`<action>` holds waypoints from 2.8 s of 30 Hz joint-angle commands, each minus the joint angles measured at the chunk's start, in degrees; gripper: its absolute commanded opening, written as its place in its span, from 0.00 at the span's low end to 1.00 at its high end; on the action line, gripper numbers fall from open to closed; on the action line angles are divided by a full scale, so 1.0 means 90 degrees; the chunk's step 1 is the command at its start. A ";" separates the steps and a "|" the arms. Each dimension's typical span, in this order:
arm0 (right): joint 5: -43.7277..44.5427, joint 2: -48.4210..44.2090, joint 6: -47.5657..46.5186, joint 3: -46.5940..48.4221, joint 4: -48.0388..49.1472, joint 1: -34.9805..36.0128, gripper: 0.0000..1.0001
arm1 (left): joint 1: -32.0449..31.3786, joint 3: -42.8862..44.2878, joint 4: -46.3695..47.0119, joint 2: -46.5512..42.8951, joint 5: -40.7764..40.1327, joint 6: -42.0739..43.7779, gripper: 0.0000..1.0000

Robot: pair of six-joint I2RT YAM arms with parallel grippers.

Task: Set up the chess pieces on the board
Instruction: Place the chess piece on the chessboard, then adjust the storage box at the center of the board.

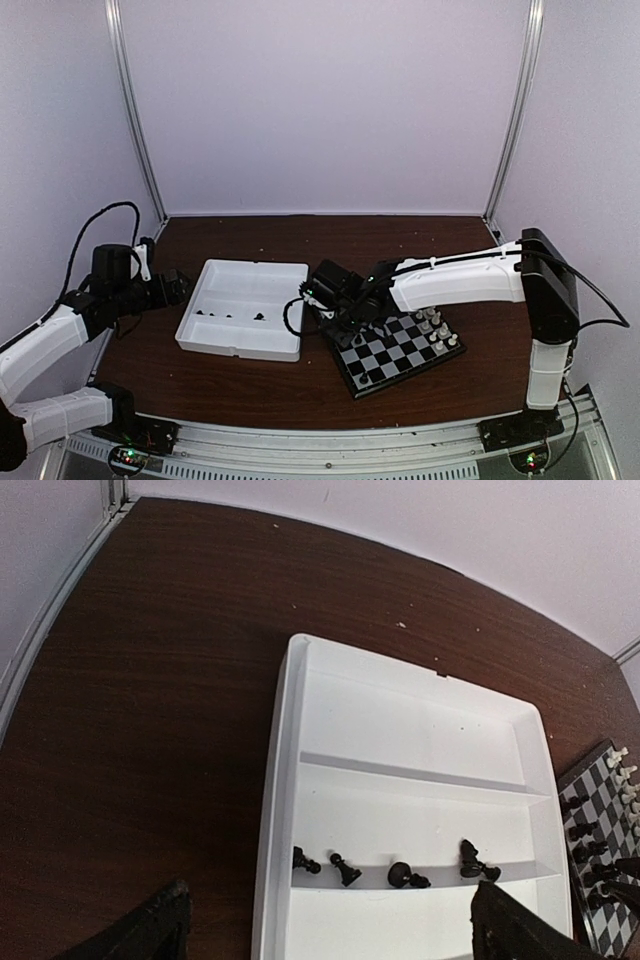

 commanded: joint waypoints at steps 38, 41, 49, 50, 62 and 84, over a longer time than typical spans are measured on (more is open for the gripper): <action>-0.0930 -0.1624 -0.0545 0.0580 0.0260 -0.0023 0.41 | -0.0030 0.3091 -0.2643 0.4395 -0.0466 0.0870 0.83; -0.0997 -0.1676 -0.0550 0.0571 0.0269 -0.0072 0.42 | -0.0029 0.3346 -0.2762 0.4779 -0.0751 0.0920 0.81; -0.1040 -0.1889 -0.0542 0.0266 0.0431 -0.0198 0.43 | -0.0028 0.3772 -0.2812 0.5622 -0.0622 0.1018 0.50; -0.1036 -0.1901 -0.0531 0.0203 0.0468 -0.0206 0.43 | -0.0034 0.3789 -0.2781 0.5669 -0.0605 0.1047 0.45; -0.1313 -0.1641 -0.0383 0.0454 0.0479 -0.0368 0.42 | -0.0108 0.3417 -0.2799 0.4947 -0.0885 0.1057 0.00; -0.3162 -0.0094 0.0133 0.1788 0.0408 -0.0360 0.35 | -0.0508 0.1900 -0.1442 0.2574 -0.1056 0.0993 0.00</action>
